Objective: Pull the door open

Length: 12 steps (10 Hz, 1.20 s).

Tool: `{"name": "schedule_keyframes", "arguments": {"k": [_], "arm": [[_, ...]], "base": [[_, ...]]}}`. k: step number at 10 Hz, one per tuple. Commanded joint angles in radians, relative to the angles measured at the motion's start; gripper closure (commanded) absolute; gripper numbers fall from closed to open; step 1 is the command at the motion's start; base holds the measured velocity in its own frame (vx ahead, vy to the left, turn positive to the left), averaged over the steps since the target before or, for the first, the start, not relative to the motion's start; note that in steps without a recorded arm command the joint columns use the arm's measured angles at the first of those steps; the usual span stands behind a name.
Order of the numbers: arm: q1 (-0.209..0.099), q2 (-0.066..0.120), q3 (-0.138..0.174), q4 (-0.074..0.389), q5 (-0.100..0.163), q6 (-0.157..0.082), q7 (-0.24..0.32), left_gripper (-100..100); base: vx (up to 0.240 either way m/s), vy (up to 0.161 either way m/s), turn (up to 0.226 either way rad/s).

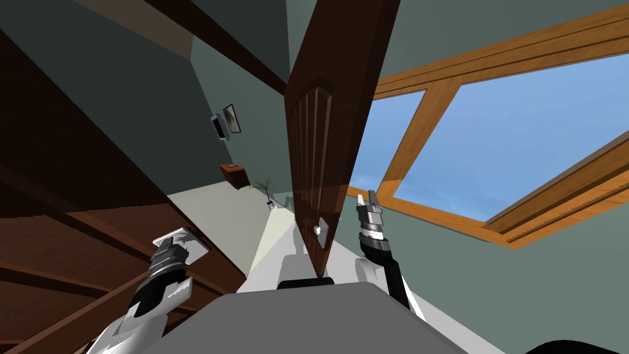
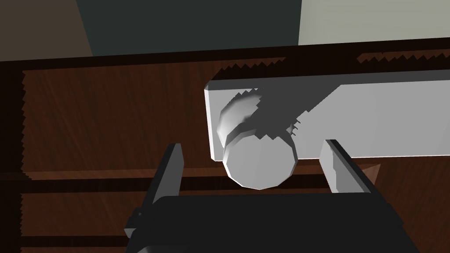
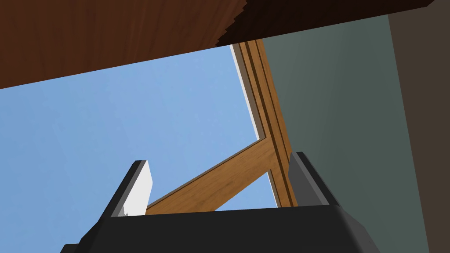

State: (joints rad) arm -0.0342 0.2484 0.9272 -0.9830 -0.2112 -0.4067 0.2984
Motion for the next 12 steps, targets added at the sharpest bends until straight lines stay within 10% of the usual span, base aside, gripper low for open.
{"name": "schedule_keyframes", "arguments": {"k": [1,12], "arm": [[0.0,0.01,-0.006,0.014,0.0,-0.008,0.008,-100],[0.0,0.017,-0.011,0.021,0.0,-0.011,0.014,-100]], "base": [[0.014,-0.002,-0.04],[-0.002,0.005,-0.002]]}}
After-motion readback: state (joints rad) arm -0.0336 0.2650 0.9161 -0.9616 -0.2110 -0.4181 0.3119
